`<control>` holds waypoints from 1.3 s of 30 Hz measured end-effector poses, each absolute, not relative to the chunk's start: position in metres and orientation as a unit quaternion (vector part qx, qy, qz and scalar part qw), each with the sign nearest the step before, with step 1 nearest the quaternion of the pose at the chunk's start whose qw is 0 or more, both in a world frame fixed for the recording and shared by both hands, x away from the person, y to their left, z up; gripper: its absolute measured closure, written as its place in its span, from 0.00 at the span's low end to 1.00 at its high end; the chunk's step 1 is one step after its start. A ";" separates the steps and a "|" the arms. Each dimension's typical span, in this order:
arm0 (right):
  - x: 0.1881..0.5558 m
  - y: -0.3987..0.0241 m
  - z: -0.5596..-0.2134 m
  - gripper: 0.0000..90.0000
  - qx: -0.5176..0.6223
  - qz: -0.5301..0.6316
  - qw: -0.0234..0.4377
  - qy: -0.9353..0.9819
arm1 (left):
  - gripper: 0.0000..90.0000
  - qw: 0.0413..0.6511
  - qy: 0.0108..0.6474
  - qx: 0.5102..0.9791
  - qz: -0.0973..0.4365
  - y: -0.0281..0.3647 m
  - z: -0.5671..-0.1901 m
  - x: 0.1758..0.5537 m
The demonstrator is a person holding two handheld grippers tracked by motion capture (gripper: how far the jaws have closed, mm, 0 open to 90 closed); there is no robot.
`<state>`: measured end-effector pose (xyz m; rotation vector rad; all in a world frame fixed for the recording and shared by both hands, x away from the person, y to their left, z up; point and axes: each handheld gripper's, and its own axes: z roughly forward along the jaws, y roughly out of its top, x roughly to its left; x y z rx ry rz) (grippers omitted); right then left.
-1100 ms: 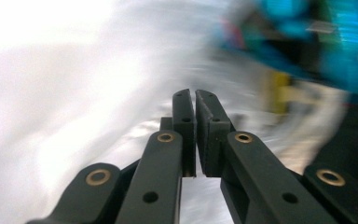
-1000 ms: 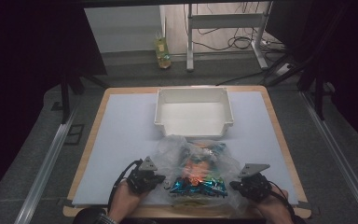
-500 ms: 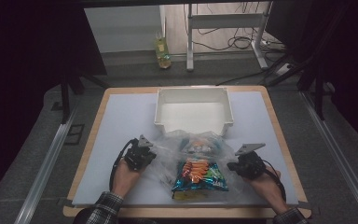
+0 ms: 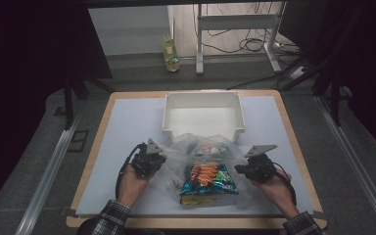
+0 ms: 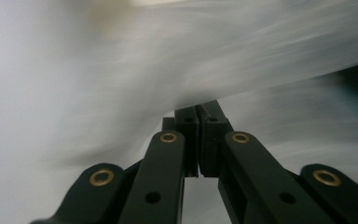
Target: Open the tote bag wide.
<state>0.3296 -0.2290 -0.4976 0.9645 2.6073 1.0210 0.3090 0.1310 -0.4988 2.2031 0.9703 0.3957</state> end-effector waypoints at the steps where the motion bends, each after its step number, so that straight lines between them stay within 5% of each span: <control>1: 0.326 -0.227 -0.497 0.99 0.321 0.352 0.077 0.876 | 0.97 0.353 0.364 0.851 0.134 0.126 -0.501 0.306; 6: 0.317 -0.219 -0.498 0.99 0.305 0.353 0.064 0.882 | 0.96 0.365 0.334 0.867 0.060 0.104 -0.514 0.294; 19: 0.266 -0.209 -0.498 0.99 0.269 0.352 0.027 0.896 | 0.96 0.383 0.299 0.874 -0.024 0.096 -0.518 0.241; 30: 0.275 -0.229 -0.465 0.99 0.279 0.359 0.070 0.888 | 0.94 0.379 0.292 0.876 0.059 0.099 -0.475 0.252; 39: 0.318 -0.216 -0.463 0.99 0.301 0.335 0.137 0.882 | 0.94 0.347 0.342 0.865 0.121 0.085 -0.478 0.315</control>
